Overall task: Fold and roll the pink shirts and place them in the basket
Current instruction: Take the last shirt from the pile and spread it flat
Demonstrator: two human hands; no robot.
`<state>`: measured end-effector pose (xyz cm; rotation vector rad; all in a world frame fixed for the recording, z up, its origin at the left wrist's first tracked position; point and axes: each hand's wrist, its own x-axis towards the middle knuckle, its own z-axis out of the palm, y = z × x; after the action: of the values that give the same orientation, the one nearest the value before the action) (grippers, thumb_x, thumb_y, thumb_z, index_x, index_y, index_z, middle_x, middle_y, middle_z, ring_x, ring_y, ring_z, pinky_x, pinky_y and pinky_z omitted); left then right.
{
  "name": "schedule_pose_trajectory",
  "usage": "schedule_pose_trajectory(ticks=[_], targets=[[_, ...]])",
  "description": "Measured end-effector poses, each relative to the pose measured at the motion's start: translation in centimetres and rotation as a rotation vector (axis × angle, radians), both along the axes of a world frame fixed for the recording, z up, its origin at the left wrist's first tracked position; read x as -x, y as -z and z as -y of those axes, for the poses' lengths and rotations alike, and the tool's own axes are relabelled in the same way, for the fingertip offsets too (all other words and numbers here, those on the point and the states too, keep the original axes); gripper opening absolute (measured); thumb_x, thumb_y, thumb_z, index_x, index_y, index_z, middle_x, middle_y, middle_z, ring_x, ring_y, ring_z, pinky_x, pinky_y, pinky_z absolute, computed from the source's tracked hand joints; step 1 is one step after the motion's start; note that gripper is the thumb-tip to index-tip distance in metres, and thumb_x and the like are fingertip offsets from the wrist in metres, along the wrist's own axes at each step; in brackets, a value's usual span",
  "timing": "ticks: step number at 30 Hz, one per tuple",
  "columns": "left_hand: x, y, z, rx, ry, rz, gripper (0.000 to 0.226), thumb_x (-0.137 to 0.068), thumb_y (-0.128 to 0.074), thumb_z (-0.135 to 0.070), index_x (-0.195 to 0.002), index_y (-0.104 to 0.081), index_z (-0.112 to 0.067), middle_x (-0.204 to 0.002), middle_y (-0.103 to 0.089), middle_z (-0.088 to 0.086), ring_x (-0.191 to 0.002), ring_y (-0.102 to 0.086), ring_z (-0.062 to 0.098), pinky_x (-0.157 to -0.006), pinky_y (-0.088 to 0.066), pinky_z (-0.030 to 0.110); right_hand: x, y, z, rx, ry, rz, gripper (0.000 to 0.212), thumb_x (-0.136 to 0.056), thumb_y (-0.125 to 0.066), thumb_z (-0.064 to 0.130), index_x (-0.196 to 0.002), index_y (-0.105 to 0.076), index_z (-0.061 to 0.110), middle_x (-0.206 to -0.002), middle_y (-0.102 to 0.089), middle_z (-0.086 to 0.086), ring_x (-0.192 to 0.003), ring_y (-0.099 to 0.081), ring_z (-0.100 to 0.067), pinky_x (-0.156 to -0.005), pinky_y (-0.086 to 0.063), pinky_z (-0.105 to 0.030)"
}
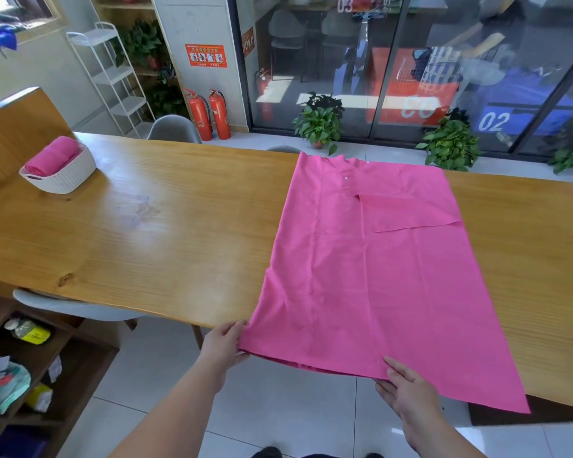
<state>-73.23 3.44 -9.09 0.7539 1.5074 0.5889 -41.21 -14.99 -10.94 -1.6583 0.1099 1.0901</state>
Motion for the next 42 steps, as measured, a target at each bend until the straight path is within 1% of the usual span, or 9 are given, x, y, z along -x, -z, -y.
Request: schedule_pose_trajectory(ticks=[3,9,14,17,20,26,29,32,42], targets=[[-0.3,-0.6,-0.9,-0.187,0.085,-0.226,0.018,-0.099,-0.070,-0.015,-0.112,-0.077,-0.025,-0.096,-0.081,0.008,-0.086,-0.078,0.027,-0.073,-0.065,0.041,0.1,-0.1,0.0,-0.008,0.002,0.000,0.027,-0.104,-0.056,-0.007,-0.123,-0.074,0.003,-0.116,-0.075,-0.021,-0.102,-0.075,-0.036,-0.100,-0.055,-0.046],[-1.3,-3.0,-1.7,-0.319,-0.101,0.133,0.025,-0.093,-0.081,-0.012,-0.117,-0.073,-0.016,-0.098,-0.080,0.012,-0.089,-0.073,0.021,-0.087,-0.059,0.037,0.1,-0.3,0.2,-0.047,0.014,-0.003,0.028,-0.106,-0.053,-0.006,-0.125,-0.072,0.002,-0.117,-0.074,-0.022,-0.109,-0.072,-0.041,-0.103,-0.053,-0.047],[0.5,0.4,-0.3,-0.174,0.024,-0.257,0.014,-0.088,-0.082,-0.004,-0.098,-0.073,-0.010,-0.081,-0.078,0.011,-0.080,-0.076,0.036,-0.074,-0.066,0.051,0.2,0.2,0.6,-0.037,0.027,-0.025,0.029,-0.105,-0.053,-0.008,-0.124,-0.072,0.000,-0.118,-0.073,-0.023,-0.100,-0.073,-0.035,-0.101,-0.053,-0.046],[0.1,0.3,-0.3,-0.148,0.149,-0.352,0.018,-0.091,-0.071,-0.001,-0.103,-0.073,-0.014,-0.079,-0.077,0.007,-0.067,-0.072,0.024,-0.064,-0.063,0.041,0.1,0.3,0.8,-0.031,0.027,-0.026,0.029,-0.105,-0.052,-0.009,-0.124,-0.072,-0.001,-0.119,-0.072,-0.023,-0.098,-0.072,-0.034,-0.102,-0.053,-0.047],[-1.8,-2.0,-1.1,-0.105,0.233,-0.198,0.038,-0.091,-0.056,0.011,-0.116,-0.072,-0.014,-0.077,-0.078,0.007,-0.055,-0.059,0.013,-0.053,-0.048,0.025,0.0,0.1,0.8,-0.047,0.047,-0.035,0.030,-0.105,-0.051,-0.010,-0.127,-0.070,-0.002,-0.123,-0.070,-0.024,-0.097,-0.071,-0.033,-0.103,-0.053,-0.048],[-4.0,-8.4,-3.9,-0.386,0.206,0.344,0.043,-0.102,-0.061,0.004,-0.135,-0.072,-0.021,-0.121,-0.077,0.000,-0.078,-0.055,0.011,-0.070,-0.048,0.024,-0.1,-0.5,0.7,-0.178,0.110,-0.115,0.031,-0.104,-0.056,-0.005,-0.128,-0.072,0.006,-0.121,-0.075,-0.020,-0.103,-0.074,-0.034,-0.085,-0.063,-0.034],[-2.3,-5.5,-3.4,-0.397,0.246,-0.062,0.045,-0.098,-0.067,0.002,-0.129,-0.074,-0.031,-0.112,-0.078,-0.002,-0.065,-0.062,0.010,-0.068,-0.054,0.027,0.0,-0.5,0.8,-0.192,0.128,-0.118,0.031,-0.103,-0.058,-0.006,-0.126,-0.074,0.007,-0.120,-0.077,-0.015,-0.105,-0.074,-0.031,-0.082,-0.065,-0.031],[0.2,-0.8,-2.1,-0.277,0.313,-0.368,0.039,-0.093,-0.074,-0.002,-0.128,-0.074,-0.018,-0.109,-0.076,-0.009,-0.070,-0.077,0.012,-0.078,-0.065,0.038,0.4,-0.2,1.2,-0.164,0.087,-0.083,0.034,-0.101,-0.057,-0.011,-0.125,-0.073,0.006,-0.119,-0.075,-0.017,-0.100,-0.073,-0.031,-0.075,-0.065,-0.028],[1.7,1.0,0.1,-0.141,0.377,-0.195,0.043,-0.100,-0.053,0.008,-0.118,-0.075,-0.025,-0.114,-0.076,0.015,-0.065,-0.063,0.015,-0.059,-0.049,0.025,0.2,0.6,1.5,-0.112,-0.005,-0.028,0.055,-0.097,-0.056,-0.020,-0.132,-0.073,0.019,-0.107,-0.067,-0.023,-0.097,-0.071,-0.036,-0.072,-0.066,-0.031]])
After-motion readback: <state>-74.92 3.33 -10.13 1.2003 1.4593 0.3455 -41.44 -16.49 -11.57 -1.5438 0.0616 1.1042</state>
